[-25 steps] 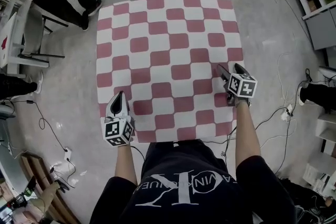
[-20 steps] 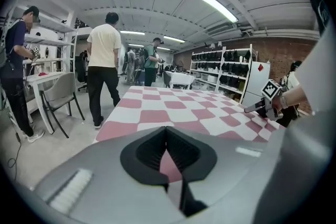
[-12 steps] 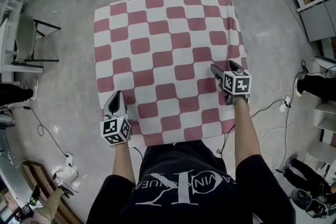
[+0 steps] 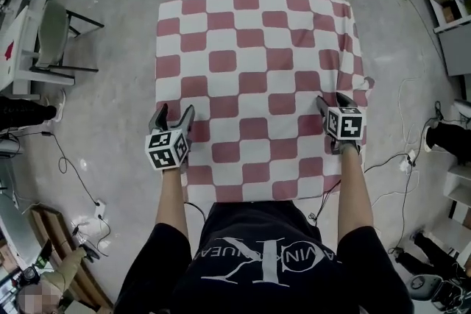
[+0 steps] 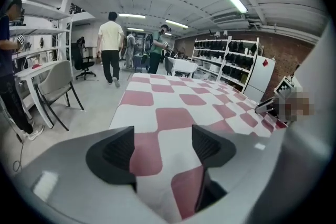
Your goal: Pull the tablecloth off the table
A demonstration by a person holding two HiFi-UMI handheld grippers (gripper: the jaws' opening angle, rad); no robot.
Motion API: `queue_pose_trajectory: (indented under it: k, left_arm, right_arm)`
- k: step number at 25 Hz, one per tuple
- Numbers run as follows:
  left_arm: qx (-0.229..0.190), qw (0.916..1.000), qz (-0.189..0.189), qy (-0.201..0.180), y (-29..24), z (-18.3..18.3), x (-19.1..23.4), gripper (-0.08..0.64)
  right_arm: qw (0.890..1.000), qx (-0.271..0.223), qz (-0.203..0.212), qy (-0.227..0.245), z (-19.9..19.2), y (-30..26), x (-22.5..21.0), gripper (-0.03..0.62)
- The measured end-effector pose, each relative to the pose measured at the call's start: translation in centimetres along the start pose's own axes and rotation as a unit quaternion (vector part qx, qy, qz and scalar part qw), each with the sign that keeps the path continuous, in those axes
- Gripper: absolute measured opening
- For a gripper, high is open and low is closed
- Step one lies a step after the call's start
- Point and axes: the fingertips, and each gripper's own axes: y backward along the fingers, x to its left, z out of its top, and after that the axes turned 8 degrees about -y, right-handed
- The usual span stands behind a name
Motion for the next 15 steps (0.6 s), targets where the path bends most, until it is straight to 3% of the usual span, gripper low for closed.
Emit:
queue_pose_trajectory:
  k: [3, 7, 11, 15]
  left_arm:
    - [0.045, 0.9989, 0.010, -0.006, -1.2, -0.8, 1.6, 0.378]
    - [0.097, 0.9948, 0.030, -0.013, -2.0, -1.7, 2.7, 0.387]
    - [0.108, 0.9933, 0.032, -0.024, -2.2, -1.5, 2.2, 0.372]
    - [0.117, 0.9923, 0.029, -0.029, -2.3, -1.3, 1.1, 0.309]
  right_arm:
    - [1.000, 0.001, -0.004, 0.002, 0.0, -0.2, 1.0, 0.229]
    - [1.000, 0.003, -0.004, 0.024, 0.0, -0.4, 2.5, 0.139]
    - [0.999, -0.003, -0.008, 0.048, 0.1, -0.4, 3.3, 0.066]
    - [0.999, -0.008, -0.004, 0.044, 0.0, -0.3, 3.4, 0.046]
